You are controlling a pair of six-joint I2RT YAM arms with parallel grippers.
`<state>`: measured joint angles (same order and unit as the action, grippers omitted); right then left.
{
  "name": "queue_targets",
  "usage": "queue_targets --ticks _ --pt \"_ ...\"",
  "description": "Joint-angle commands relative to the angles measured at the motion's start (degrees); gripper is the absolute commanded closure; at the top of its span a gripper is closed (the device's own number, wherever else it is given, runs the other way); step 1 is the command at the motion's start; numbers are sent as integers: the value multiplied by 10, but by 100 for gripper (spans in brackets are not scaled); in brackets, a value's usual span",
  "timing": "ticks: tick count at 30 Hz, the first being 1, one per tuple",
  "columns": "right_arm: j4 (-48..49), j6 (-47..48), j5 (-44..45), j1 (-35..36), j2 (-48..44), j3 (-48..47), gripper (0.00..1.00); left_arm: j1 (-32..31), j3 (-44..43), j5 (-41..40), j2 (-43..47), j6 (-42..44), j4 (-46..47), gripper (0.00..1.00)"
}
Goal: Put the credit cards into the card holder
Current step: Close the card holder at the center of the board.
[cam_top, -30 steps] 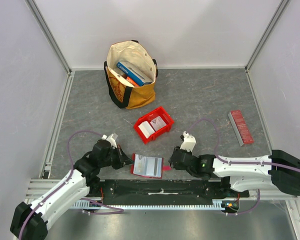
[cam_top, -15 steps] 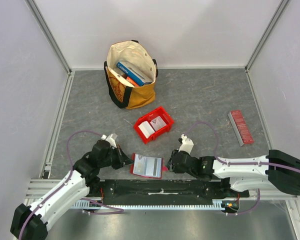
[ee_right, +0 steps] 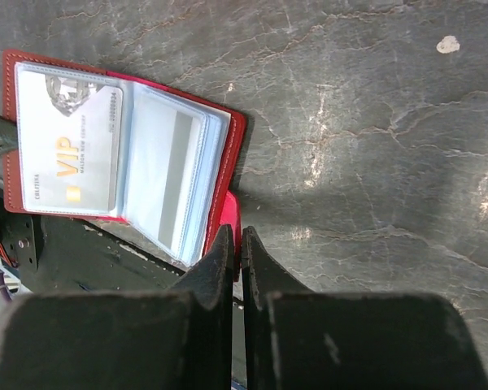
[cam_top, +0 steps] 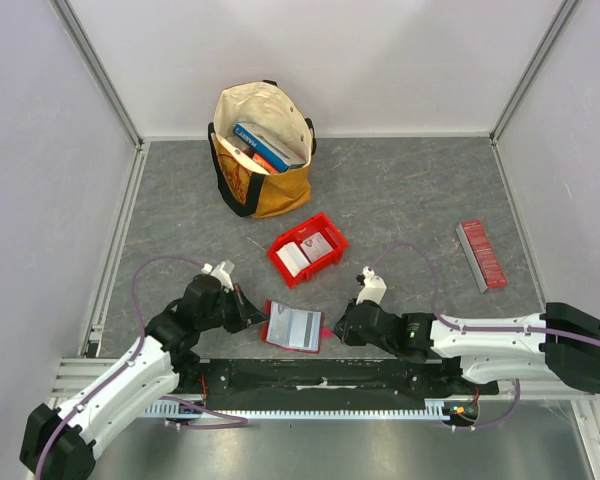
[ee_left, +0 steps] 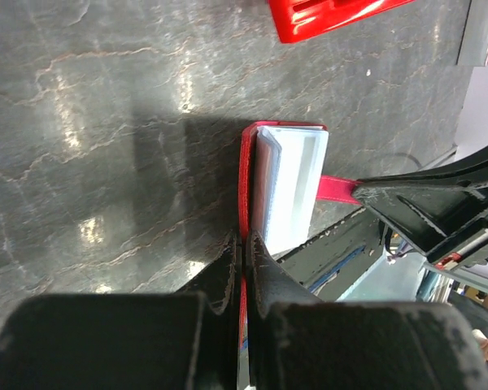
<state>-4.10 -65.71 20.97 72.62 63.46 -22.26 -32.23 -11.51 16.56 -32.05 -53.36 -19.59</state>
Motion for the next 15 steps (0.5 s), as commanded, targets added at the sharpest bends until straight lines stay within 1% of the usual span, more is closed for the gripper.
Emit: queue_targets --ticks 1,7,11,13,15 --pt "35 14 6 2 13 6 99 0 -55 25 -28 35 45 98" --pt "88 28 13 2 27 14 100 -5 -88 85 -89 57 83 98" --pt "100 35 27 2 35 16 100 -27 -91 105 -119 58 124 88" --pt "103 36 29 3 41 15 100 -49 -96 88 -133 56 134 82" --pt "109 34 31 2 47 16 100 -73 -100 70 -152 56 141 79"
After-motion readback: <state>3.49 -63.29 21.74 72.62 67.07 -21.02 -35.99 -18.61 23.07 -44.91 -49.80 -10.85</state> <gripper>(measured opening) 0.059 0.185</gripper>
